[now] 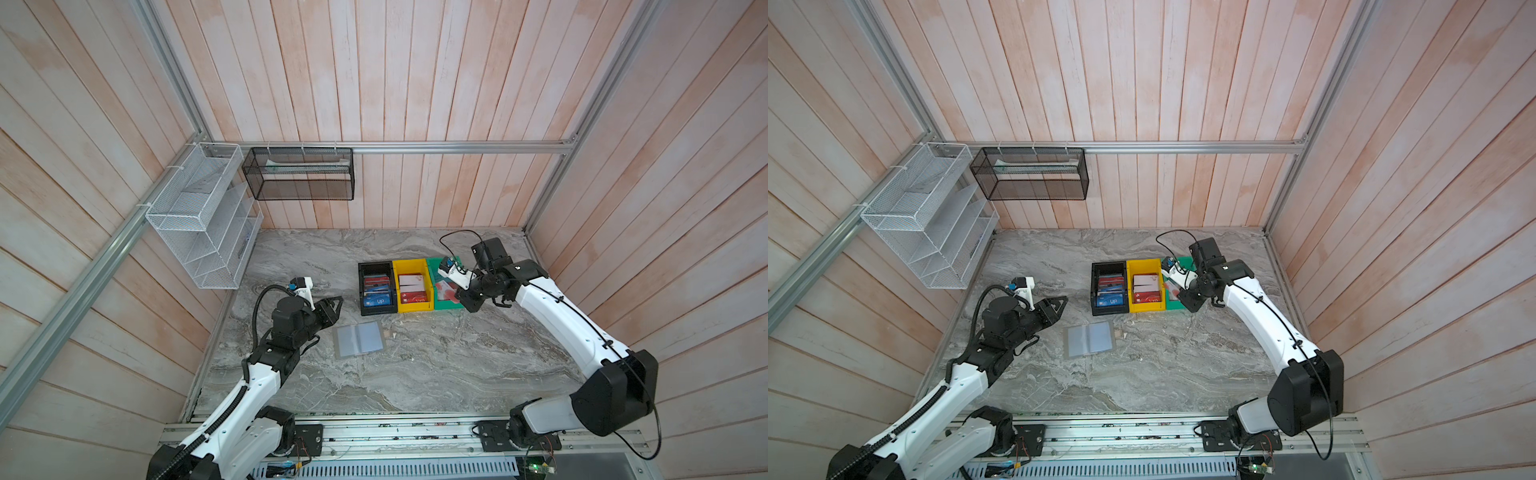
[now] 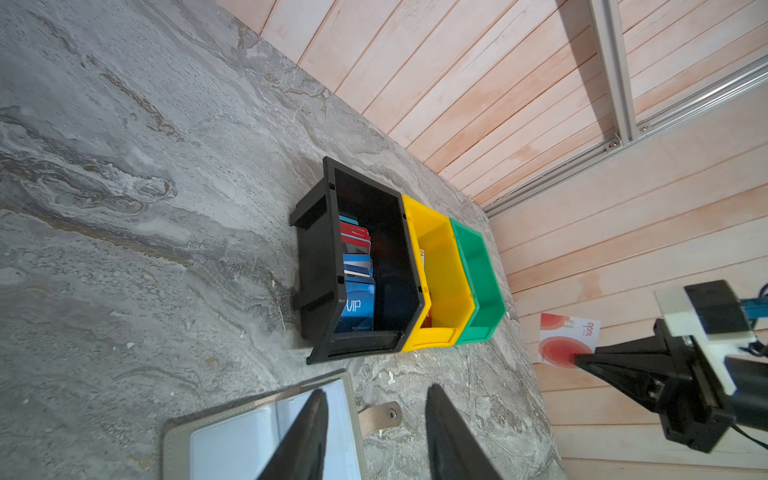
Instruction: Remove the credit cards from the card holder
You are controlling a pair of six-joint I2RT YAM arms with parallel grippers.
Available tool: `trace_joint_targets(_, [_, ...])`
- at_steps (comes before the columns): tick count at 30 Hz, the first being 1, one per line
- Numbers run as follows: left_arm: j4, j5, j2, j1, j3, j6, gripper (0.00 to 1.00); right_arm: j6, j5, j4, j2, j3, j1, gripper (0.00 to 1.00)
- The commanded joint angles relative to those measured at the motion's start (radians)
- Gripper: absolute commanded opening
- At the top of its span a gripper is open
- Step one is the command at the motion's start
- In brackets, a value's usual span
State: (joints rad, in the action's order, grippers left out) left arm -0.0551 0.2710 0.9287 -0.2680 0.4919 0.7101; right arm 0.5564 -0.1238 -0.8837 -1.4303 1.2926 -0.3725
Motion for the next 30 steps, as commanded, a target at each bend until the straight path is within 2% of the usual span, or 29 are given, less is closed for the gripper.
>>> trace_joint_targets(1, [0.005,0.021,0.004,0.006,-0.009,-0.017,0.43,0.108,0.146,-0.047,-0.004,-0.014,0.007,0.00])
trace_joint_targets(12, [0.003,0.032,0.007,0.018,-0.021,-0.001,0.44,0.267,0.238,-0.110,-0.180,0.163,0.025,0.00])
trace_joint_targets(16, [0.006,0.029,0.009,0.024,-0.021,0.003,0.45,0.326,0.197,-0.132,-0.242,0.251,0.052,0.00])
trace_joint_targets(19, [0.003,0.026,0.013,0.027,-0.021,0.006,0.45,0.432,0.221,-0.134,-0.278,0.240,0.052,0.00])
trace_joint_targets(21, [0.001,0.025,0.022,0.029,-0.020,0.009,0.45,0.450,0.233,-0.079,-0.286,0.222,0.056,0.00])
trace_joint_targets(23, [-0.002,0.025,0.032,0.030,-0.017,0.011,0.45,0.482,0.192,-0.062,-0.288,0.213,0.057,0.00])
trace_joint_targets(30, [-0.020,0.020,0.064,0.033,-0.007,0.009,0.46,0.551,0.187,-0.042,-0.336,0.226,0.060,0.00])
